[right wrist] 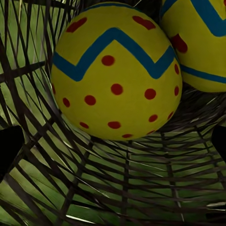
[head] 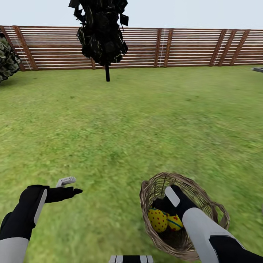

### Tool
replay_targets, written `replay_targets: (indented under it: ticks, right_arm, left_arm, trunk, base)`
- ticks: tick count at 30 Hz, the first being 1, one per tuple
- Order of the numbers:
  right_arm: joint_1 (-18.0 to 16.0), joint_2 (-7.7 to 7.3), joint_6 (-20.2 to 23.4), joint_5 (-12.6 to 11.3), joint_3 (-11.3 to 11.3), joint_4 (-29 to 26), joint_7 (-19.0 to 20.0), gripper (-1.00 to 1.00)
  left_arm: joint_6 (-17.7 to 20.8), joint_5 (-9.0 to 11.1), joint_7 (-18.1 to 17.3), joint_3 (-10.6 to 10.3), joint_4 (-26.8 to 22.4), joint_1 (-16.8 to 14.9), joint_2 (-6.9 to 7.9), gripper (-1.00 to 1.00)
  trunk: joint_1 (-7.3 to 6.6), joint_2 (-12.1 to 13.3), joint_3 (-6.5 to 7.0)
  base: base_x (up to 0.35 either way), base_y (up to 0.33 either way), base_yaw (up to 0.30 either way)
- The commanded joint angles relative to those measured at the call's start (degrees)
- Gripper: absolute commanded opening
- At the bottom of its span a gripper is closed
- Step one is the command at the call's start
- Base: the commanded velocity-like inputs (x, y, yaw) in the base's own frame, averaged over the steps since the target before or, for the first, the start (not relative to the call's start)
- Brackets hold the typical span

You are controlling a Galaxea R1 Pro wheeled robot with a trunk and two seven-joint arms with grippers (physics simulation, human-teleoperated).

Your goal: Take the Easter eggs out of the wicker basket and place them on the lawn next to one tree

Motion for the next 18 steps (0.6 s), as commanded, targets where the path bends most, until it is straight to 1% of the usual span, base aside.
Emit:
replay_targets:
  ticks: [1, 3, 9, 14, 18]
  right_arm:
    - [0.0, 0.05, 0.1, -0.4, -0.2, -0.1, -0.5, 1.0]
    - [0.0, 0.04, 0.0, -0.4, -0.2, -0.1, -0.5, 1.0]
    - [0.0, 0.0, -1.1, -0.4, -0.2, -0.1, -0.5, 1.0]
    - [0.0, -0.01, -1.2, -0.4, -0.1, -0.1, -0.5, 1.0]
    - [0.0, -0.12, -1.2, -0.4, -0.1, -0.1, -0.5, 1.0]
  left_arm:
    - [0.2, -0.4, -0.4, 0.1, 0.0, 0.0, -0.01, 1.0]
    - [0.2, -0.4, -0.4, 0.1, 0.0, 0.0, 0.0, 1.0]
    - [0.2, -0.4, -0.4, 0.1, 0.0, 0.0, -0.02, 1.0]
    - [0.2, -0.4, -0.5, 0.1, 0.0, 0.0, -0.02, 1.0]
    - [0.2, -0.4, -0.5, 0.1, 0.0, 0.0, -0.02, 1.0]
  trunk:
    - [0.01, 0.0, -0.28]
    - [0.06, -0.1, -0.72]
    - [0.06, -0.1, -0.72]
    - [0.19, -0.1, -1.83]
    - [0.19, -0.1, -1.83]
  base:
    - [0.0, 0.0, 0.0]
    - [0.0, 0.0, 0.0]
    - [0.0, 0.0, 0.0]
    - [0.0, 0.0, 0.0]
    - [0.0, 0.0, 0.0]
